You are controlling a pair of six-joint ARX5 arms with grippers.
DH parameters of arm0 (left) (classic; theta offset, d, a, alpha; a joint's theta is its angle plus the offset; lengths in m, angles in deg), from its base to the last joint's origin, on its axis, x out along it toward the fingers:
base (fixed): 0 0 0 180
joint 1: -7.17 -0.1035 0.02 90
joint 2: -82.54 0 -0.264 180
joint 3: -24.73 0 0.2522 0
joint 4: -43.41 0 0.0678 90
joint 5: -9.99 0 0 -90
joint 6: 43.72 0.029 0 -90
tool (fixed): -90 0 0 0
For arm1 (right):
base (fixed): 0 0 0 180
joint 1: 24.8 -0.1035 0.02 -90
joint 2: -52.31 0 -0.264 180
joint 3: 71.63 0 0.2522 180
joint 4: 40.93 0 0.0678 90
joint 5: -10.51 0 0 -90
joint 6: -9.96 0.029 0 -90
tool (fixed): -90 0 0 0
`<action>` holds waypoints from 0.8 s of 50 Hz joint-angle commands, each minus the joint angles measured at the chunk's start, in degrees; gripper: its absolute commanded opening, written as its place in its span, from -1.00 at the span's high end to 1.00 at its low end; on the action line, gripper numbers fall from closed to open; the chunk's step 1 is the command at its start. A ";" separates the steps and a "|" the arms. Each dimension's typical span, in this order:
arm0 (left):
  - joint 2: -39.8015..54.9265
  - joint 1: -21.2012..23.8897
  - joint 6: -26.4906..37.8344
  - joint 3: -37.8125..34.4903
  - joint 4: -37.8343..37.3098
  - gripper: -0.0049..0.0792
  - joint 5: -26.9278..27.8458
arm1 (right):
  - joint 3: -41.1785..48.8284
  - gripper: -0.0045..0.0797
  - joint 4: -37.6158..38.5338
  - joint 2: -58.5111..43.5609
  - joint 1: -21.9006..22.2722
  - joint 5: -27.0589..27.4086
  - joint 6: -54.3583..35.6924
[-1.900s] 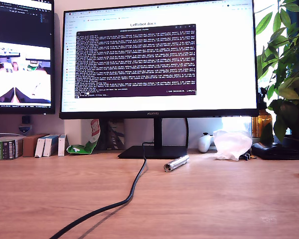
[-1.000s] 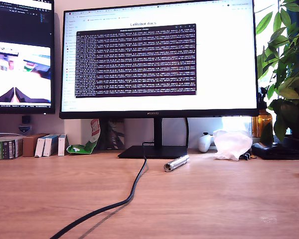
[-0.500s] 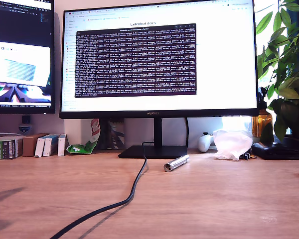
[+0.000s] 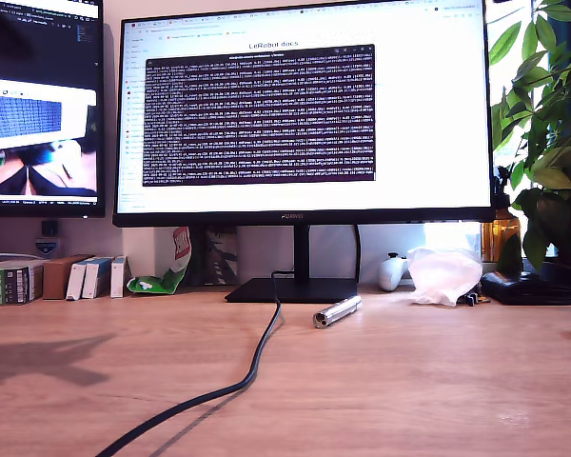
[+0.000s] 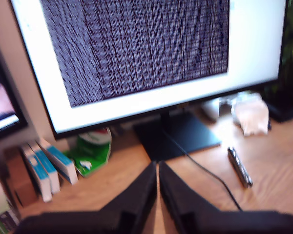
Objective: Pick the metallic laser pointer with your right arm, pass it to your left arm, then place it down to the left side of the table
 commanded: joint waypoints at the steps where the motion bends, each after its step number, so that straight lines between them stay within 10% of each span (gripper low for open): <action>1: 0.92 0.26 0.31 1.07 0.92 0.91 0.31 | -1.86 0.91 -0.48 -6.71 -1.99 -0.15 -5.49; 40: 2.16 0.26 3.26 1.16 4.28 0.91 0.31 | -13.03 0.91 -17.46 -32.37 -20.13 20.68 -59.89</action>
